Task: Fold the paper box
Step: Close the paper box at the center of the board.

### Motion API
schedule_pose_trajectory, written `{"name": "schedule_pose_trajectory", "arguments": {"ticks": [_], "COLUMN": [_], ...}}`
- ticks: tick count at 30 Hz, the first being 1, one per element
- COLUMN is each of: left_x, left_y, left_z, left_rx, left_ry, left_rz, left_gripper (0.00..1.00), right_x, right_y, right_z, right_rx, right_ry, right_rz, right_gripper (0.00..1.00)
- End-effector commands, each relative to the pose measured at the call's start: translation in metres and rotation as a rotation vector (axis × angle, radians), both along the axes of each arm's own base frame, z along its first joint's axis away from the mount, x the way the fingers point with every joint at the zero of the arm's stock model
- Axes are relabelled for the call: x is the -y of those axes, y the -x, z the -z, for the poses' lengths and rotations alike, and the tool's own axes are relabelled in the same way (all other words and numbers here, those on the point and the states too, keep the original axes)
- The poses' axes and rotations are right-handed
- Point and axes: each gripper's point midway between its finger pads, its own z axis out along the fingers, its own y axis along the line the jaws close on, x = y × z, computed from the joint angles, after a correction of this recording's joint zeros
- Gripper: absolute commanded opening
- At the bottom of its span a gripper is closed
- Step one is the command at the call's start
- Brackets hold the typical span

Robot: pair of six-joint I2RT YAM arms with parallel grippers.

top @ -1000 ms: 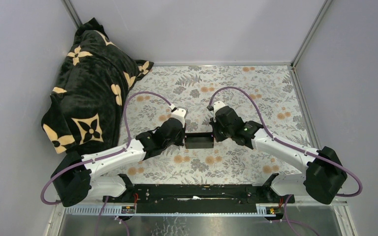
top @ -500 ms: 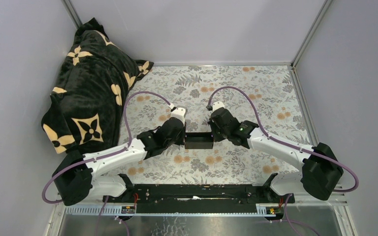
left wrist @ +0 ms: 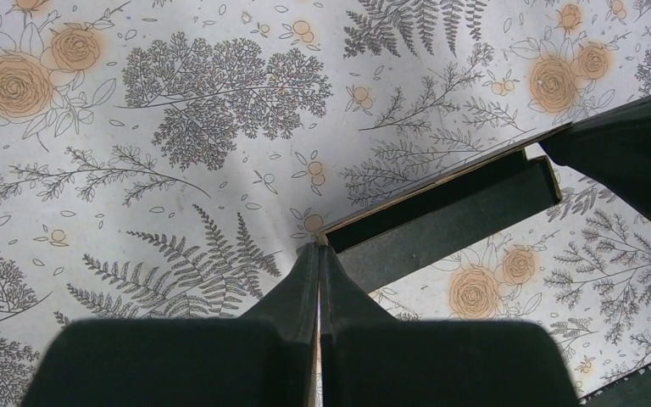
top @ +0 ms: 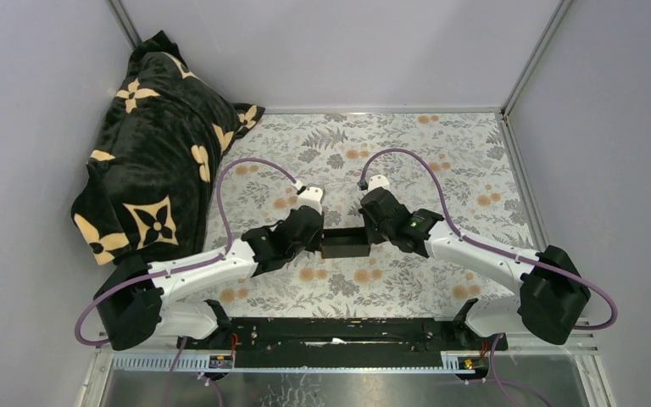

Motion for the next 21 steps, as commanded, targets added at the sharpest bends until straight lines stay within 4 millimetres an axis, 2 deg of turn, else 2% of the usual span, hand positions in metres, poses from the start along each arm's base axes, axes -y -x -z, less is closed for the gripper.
{"name": "schedule_pose_trajectory", "arguments": {"ticks": [1,21], "left_x": [0.0208,0.0192], "left_y": [-0.0023,0.0061], "left_z": [-0.0207,-0.0144], "left_rx": [0.036,0.047], "left_ry": [0.089,0.078], "left_rz": [-0.008,-0.05], "left_gripper": [0.0,0.0], "right_x": [-0.0175,-0.0116], "right_y": [-0.0014,0.0081], "right_z": [-0.0135,-0.0067], "right_rx": [0.035,0.06], "right_ry": [-0.077,-0.107], "right_rz": [0.011,0.08], "right_gripper": [0.0,0.0]}}
